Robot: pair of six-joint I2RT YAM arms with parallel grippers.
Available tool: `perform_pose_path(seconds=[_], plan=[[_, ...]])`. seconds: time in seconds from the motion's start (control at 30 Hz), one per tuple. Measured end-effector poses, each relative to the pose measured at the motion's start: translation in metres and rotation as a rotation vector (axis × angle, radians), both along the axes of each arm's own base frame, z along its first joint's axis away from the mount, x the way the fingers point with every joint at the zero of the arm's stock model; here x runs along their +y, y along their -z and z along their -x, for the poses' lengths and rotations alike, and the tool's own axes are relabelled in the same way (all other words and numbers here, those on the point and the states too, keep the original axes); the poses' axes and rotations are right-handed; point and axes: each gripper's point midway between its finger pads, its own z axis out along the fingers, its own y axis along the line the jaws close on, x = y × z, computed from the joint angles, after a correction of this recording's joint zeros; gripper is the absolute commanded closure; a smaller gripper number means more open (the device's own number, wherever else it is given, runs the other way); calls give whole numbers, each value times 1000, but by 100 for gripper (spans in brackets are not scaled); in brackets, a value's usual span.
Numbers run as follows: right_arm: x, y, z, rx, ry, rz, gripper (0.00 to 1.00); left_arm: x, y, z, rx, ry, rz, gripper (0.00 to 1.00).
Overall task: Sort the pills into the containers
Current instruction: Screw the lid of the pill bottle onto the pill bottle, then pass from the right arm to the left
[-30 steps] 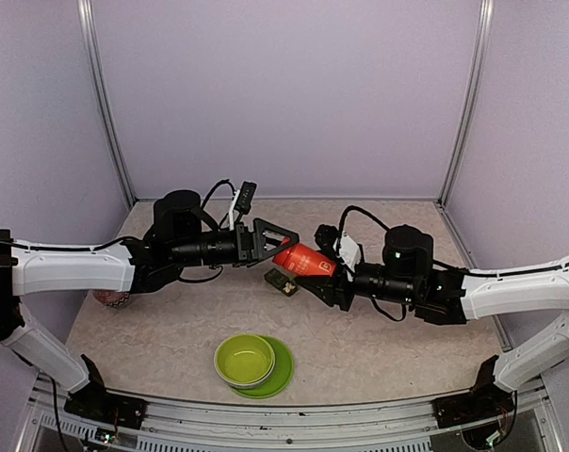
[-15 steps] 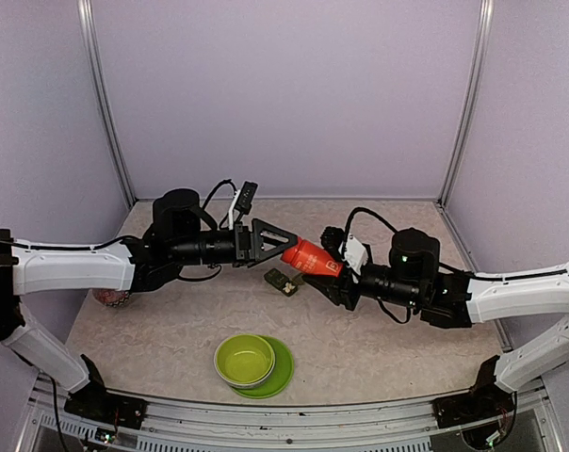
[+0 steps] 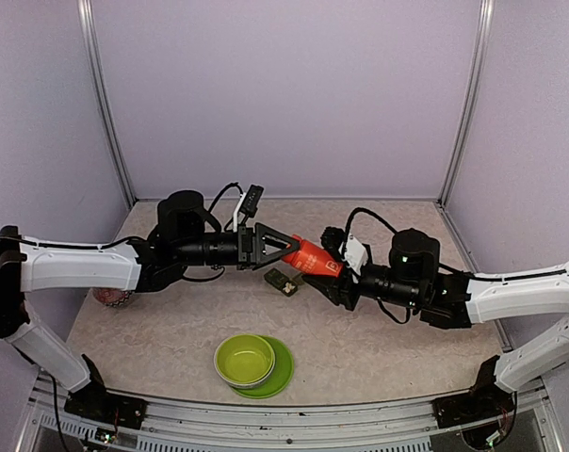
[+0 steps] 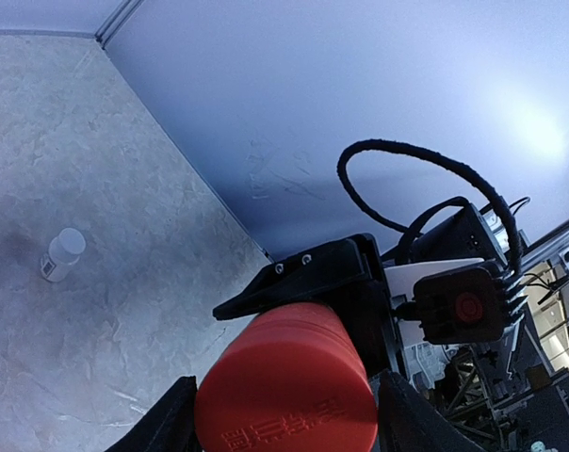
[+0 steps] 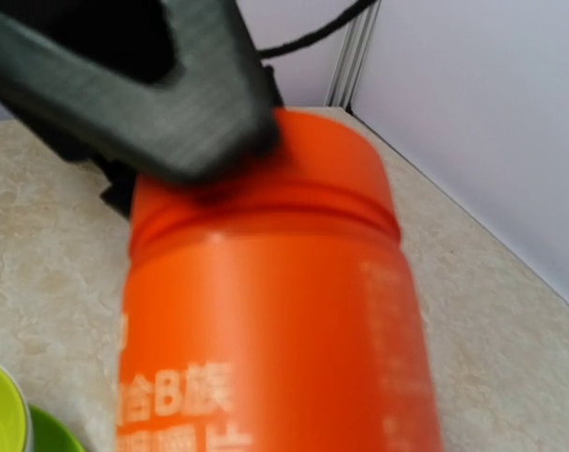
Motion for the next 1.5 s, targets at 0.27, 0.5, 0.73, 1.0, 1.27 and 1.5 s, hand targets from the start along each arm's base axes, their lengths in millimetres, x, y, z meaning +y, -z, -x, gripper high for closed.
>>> perform_pose_path(seconds=[0.27, 0.5, 0.73, 1.0, 1.27, 1.5], plan=[[0, -5, 0, -5, 1, -25, 59, 0, -4, -2, -23, 1, 16, 57], [3, -6, 4, 73, -19, -72, 59, 0, -7, 1, -101, 25, 18, 64], [8, -5, 15, 196, -84, -127, 59, 3, -7, 10, -189, 73, 28, 64], [10, -5, 17, 226, -92, -141, 31, 5, -8, 10, -198, 77, 34, 64], [8, 2, 13, 229, -68, -116, 0, 17, 3, -1, -173, 35, 22, 60], [1, 4, 6, 222, -19, -95, 0, 42, 5, -27, -181, -100, -44, 60]])
